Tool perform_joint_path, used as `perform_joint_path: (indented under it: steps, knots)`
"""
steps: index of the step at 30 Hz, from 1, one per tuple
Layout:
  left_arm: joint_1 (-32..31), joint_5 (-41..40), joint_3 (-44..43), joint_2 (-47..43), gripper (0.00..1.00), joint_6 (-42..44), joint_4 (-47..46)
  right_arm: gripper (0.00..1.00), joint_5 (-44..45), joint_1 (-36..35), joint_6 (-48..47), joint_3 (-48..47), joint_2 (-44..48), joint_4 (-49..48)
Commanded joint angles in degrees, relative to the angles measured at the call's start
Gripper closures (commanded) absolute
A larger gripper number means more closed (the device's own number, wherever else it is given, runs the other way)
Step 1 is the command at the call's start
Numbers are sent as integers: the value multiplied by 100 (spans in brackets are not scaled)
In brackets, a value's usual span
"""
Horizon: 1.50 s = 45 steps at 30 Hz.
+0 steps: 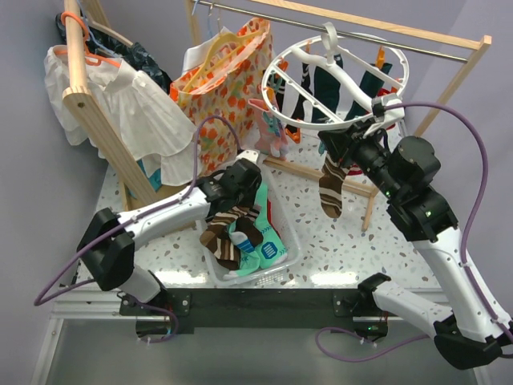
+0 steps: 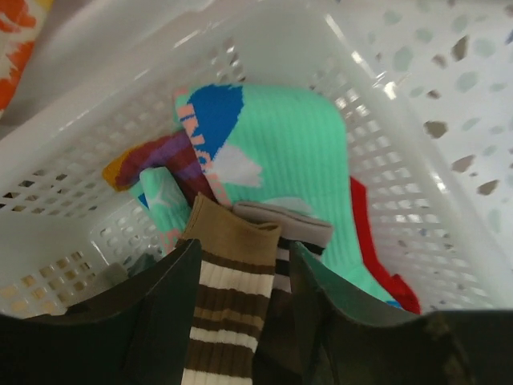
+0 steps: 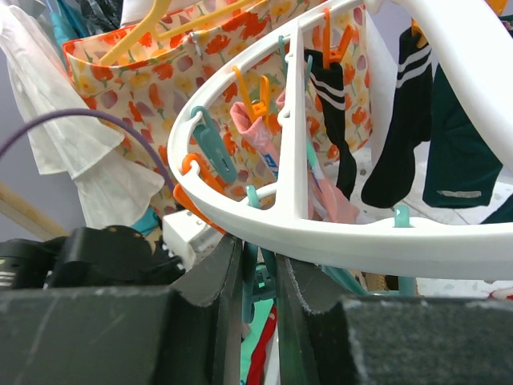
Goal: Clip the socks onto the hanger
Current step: Pick up the sock from the bin.
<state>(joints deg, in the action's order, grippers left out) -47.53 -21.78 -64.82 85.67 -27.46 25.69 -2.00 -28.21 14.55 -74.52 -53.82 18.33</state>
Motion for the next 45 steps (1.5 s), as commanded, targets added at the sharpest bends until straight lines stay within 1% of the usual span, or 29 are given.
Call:
perform_joint_path:
  steps: [1,7,11,13,14,15,17,18,20,21,22,26,28,29,30,33,35,37,39,41,42,45]
  knots:
    - [94,209,-110,380,49,-66,445,89,68,-9,-110,69,91,-66]
    - [121,51,65,793,50,-22,305,89,77,-9,-119,69,100,-57]
    - [139,121,188,943,50,-48,182,89,103,-9,-127,78,117,-22]
    - [138,200,285,995,54,-57,68,89,95,-1,-127,78,118,-22]
    - [147,218,311,1013,57,-75,41,89,95,-9,-136,78,118,-22]
    - [147,209,338,1031,63,-75,-2,90,95,-1,-128,78,118,-22]
    - [147,192,356,1013,70,-66,-29,90,95,-1,-127,69,118,-22]
    - [139,157,373,952,79,-66,-55,90,103,-1,-127,69,118,-13]
    - [147,122,391,882,87,-57,-91,90,103,-9,-127,61,126,-13]
    - [147,87,391,794,98,-57,-91,90,103,-1,-127,61,126,-13]
    - [139,60,382,733,100,-57,-91,90,103,-1,-127,61,135,-22]
    - [139,-186,400,83,100,-49,-135,89,86,-9,-110,34,135,13]
    - [147,-379,356,-479,100,13,-187,89,86,-9,-127,17,144,39]
    - [147,-440,338,-681,100,100,-240,89,94,-9,-119,8,153,31]
    - [147,-519,338,-1075,100,162,-362,89,103,-9,-119,16,153,39]
    - [147,-547,242,-1709,100,469,-591,89,95,-9,-110,8,153,22]
    - [147,-512,163,-1965,100,742,-819,89,77,-9,-101,8,135,13]
    - [147,-389,136,-2334,100,961,-1056,89,51,-9,-84,-36,126,22]
    - [147,-117,118,-2658,100,1093,-1548,89,16,-9,-57,-54,83,31]
    - [147,120,40,-2801,100,1260,-2065,89,15,-1,-31,-89,65,39]
    - [147,382,4,-2888,100,1304,-2225,89,7,-9,-22,-106,39,39]
    - [147,894,-171,-2889,100,1454,-2814,89,-2,-9,-4,-150,12,48]
